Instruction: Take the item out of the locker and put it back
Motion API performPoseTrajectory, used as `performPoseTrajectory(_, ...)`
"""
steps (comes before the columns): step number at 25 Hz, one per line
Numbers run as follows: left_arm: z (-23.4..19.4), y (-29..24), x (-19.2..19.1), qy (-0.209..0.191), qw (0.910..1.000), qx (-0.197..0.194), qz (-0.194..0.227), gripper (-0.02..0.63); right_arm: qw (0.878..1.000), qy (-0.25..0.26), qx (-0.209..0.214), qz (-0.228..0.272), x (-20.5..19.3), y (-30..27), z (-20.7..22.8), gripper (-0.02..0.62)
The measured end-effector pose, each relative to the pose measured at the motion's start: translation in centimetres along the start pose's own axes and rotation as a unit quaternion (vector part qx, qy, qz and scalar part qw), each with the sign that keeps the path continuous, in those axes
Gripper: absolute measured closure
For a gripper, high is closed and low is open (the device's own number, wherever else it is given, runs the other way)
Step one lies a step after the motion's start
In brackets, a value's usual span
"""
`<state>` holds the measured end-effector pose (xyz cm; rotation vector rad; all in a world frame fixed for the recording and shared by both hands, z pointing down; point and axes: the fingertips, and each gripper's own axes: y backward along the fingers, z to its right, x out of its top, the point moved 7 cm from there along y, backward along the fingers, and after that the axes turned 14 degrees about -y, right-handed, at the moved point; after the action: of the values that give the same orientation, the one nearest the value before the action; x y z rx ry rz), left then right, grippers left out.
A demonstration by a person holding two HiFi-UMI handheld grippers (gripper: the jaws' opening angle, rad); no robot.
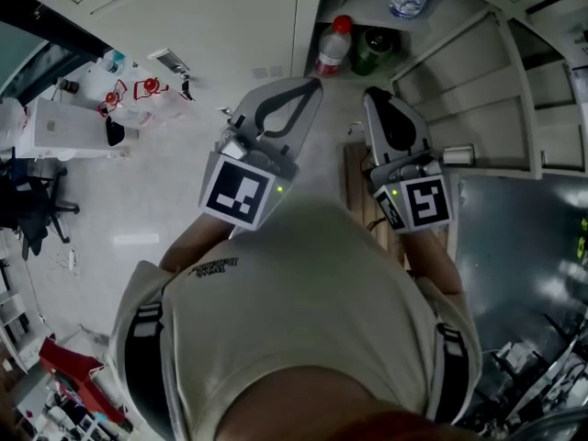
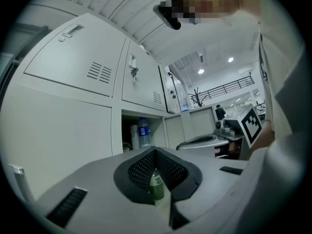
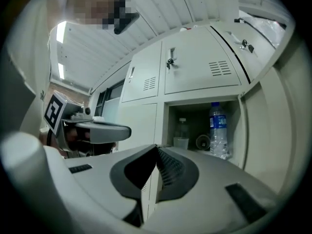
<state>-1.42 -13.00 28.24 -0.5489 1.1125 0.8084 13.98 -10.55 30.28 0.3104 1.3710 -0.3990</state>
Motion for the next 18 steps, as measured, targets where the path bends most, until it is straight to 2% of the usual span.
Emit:
performPoseTrajectory(5, 0.44, -0.14, -0.8, 0.003, 0.9999, 0.0, -0.011, 0.594, 1.0, -0.025, 0.006, 0.006, -0.32, 0.11, -0.29, 0.592)
performPoseTrajectory(11, 0.44, -0.34, -0.82, 0.003, 0.9999, 0.0, -0.011, 0.594, 1.0, -0.027, 0.009, 0.01, -0.16, 0.16, -0.49, 0.594)
performPoseTrajectory(15, 0.45, -0.31, -1.16, 0.034, 0.9994, -0.009, -0.007, 0.594, 0.999, -0.031, 0.008, 0.001, -0.55, 0.12, -0.48, 0.594)
performPoseTrajectory(18, 0.46, -0.35, -1.17, 0.016, 0.9998, -0.005, -0.012, 0.594, 0.999, -0.031, 0.008, -0.001, -0.58, 0.18, -0.38, 0.594)
